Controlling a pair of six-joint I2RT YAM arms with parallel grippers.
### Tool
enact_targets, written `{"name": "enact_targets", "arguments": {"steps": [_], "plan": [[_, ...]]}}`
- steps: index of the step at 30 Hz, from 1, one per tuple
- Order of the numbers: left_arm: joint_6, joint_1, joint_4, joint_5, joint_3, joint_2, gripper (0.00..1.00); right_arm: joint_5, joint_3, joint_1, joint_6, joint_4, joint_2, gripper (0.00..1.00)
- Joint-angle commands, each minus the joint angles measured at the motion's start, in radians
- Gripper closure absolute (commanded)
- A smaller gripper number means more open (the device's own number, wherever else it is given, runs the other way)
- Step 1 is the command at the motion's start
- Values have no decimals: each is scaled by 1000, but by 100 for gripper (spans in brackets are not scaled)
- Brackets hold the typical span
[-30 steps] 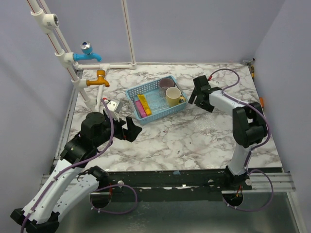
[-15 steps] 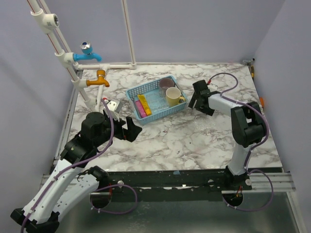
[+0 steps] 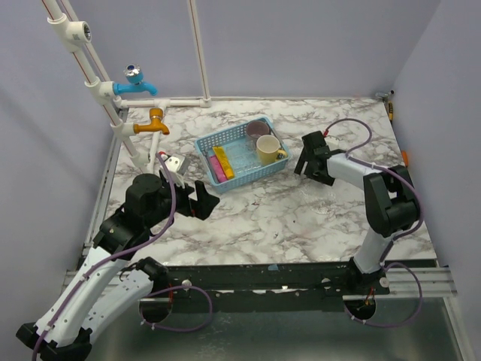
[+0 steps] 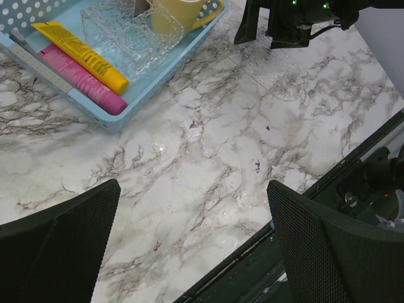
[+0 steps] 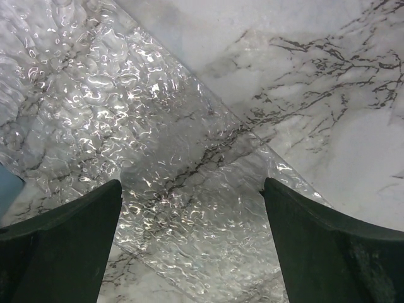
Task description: Prepare toiletry sets of a toothbrush and toothpaste on the tray
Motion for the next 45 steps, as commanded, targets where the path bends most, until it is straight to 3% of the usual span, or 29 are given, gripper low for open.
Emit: {"name": "enact_targets", "arguments": {"steps": [1, 14, 24, 45], "plan": [[7, -3, 1, -30, -5, -12, 1, 1, -94, -6, -43, -113, 1, 6], [7, -2, 0, -28, -5, -19, 1, 106, -206, -6, 18, -199, -151, 5], [7, -2, 4, -23, -3, -33, 1, 31, -175, -5, 25, -225, -294, 5], [8, -2, 0, -45, -6, -32, 1, 73, 264, -69, 80, -182, 59, 9]]}}
